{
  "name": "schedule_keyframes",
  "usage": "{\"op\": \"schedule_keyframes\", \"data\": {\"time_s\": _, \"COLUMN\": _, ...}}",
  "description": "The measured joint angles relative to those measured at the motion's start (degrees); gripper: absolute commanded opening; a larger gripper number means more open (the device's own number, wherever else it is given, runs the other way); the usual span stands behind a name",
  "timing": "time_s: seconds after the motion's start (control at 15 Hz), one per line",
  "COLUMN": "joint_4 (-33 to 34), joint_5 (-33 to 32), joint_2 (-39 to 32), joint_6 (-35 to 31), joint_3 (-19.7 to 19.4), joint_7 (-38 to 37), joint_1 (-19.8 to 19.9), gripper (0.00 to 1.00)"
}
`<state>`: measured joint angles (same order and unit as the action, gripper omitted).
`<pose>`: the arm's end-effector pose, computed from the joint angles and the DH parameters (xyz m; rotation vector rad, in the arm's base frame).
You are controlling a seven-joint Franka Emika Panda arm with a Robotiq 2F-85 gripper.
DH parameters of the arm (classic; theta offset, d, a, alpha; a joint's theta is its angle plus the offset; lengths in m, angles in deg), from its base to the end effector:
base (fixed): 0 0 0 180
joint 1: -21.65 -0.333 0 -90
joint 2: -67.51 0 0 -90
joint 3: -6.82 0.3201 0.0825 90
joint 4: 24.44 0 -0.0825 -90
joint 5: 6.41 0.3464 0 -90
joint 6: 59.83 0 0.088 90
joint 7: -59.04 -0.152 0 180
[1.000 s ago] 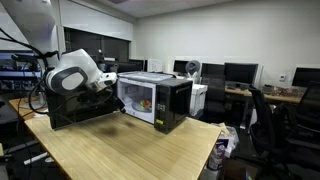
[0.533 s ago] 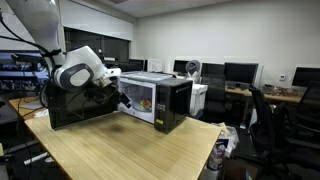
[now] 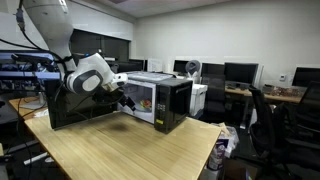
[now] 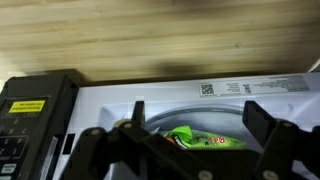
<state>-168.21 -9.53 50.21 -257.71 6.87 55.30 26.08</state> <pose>0.5247 -0.0331 0.2442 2.9748 -0.1257 0.9903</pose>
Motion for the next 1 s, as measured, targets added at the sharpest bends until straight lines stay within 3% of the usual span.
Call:
{"op": "schedule_keyframes", "data": {"time_s": 0.53, "joint_4": 14.8, "joint_5": 0.1, "joint_2": -13.3, "joint_6": 0.0, "joint_3": 1.0, "joint_7": 0.0, "joint_1": 0.7, "gripper": 1.00}}
{"op": "schedule_keyframes", "data": {"time_s": 1.0, "joint_4": 19.6, "joint_5": 0.1, "joint_2": -16.0, "joint_6": 0.0, "joint_3": 2.3, "joint_7": 0.0, "joint_1": 1.4, "gripper": 1.00}}
